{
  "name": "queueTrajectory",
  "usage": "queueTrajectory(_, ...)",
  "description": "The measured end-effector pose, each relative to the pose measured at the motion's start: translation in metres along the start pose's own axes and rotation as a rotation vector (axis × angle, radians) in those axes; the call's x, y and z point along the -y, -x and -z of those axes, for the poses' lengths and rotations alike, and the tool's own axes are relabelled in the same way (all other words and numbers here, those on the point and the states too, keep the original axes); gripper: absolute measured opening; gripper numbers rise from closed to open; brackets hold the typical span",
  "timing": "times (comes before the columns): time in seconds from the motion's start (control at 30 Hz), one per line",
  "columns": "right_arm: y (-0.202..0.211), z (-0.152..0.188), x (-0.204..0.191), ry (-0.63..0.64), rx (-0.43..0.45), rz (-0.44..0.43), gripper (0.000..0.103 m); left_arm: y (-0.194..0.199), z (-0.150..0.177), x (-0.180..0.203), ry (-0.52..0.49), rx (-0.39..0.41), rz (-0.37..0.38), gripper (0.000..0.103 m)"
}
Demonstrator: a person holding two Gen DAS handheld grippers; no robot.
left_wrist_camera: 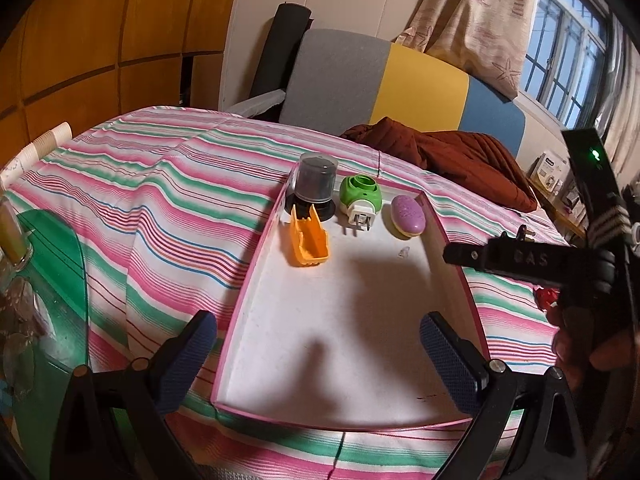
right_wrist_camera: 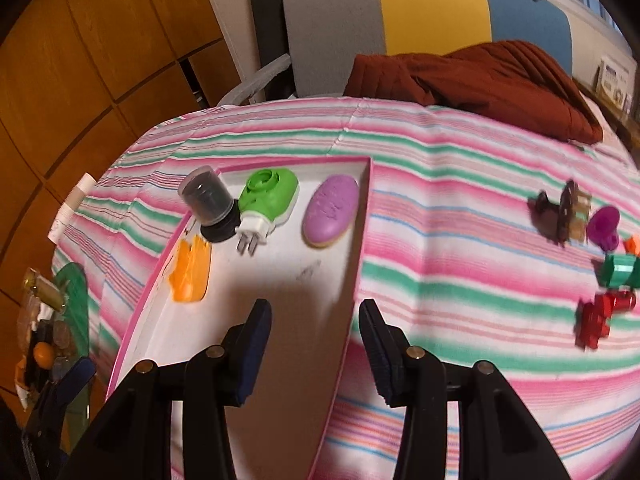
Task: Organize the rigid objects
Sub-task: 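Withdraw the right gripper from the tray toward the remaining toys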
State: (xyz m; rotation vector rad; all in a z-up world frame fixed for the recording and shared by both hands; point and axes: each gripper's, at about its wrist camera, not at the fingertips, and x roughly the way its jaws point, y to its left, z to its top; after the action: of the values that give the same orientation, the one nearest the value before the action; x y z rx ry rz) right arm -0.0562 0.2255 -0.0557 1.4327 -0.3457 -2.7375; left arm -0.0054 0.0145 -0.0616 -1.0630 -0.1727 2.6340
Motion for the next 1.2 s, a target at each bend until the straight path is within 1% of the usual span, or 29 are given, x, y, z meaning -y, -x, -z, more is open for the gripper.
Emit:
queueTrajectory(0.13,0.01,0.01,0.007,-0.011,0.006,-0.002,0.046,0.0,0.002,0.007,-0.011,-0.006,0.005,0.102)
queueTrajectory(0.27,0.024,0.019,0.025,-0.035,0.016,0.011,0.046,0.002,0.005,0.018,-0.045,-0.006,0.013,0.102)
queueTrajectory(0.47,0.041,0.029,0.066,-0.099,0.03,0.059,0.046,0.005,0.009,0.039,-0.097,-0.007,0.047,0.102)
queueTrajectory(0.63,0.053,0.04,0.109,-0.18,0.033,0.065,0.046,0.007,0.012,0.061,-0.16,-0.017,0.09,0.102)
queueTrajectory(0.83,0.066,0.048,0.162,-0.271,0.032,0.134,0.046,0.011,0.018,0.089,-0.246,-0.015,0.128,0.102)
queueTrajectory(0.97,0.078,0.043,0.204,-0.363,0.044,0.216,0.046,0.012,0.02,0.102,-0.281,-0.027,0.144,0.102)
queueTrajectory(1.03,0.08,0.036,0.227,-0.405,0.043,0.26,0.055,0.012,0.02,0.107,-0.287,-0.03,0.156,0.102)
queueTrajectory(1.07,0.077,0.03,0.239,-0.418,0.016,0.286,0.062,0.013,0.021,0.11,-0.291,-0.03,0.159,0.102)
queueTrajectory(1.1,0.074,0.026,0.251,-0.428,-0.01,0.302,0.065,0.014,0.021,0.113,-0.298,-0.03,0.162,0.102)
queueTrajectory(1.17,0.065,0.018,0.27,-0.43,-0.061,0.304,0.066,0.015,0.023,0.118,-0.315,-0.03,0.163,0.102)
queueTrajectory(1.2,0.06,0.014,0.276,-0.411,-0.081,0.304,0.067,0.015,0.024,0.121,-0.327,-0.029,0.164,0.102)
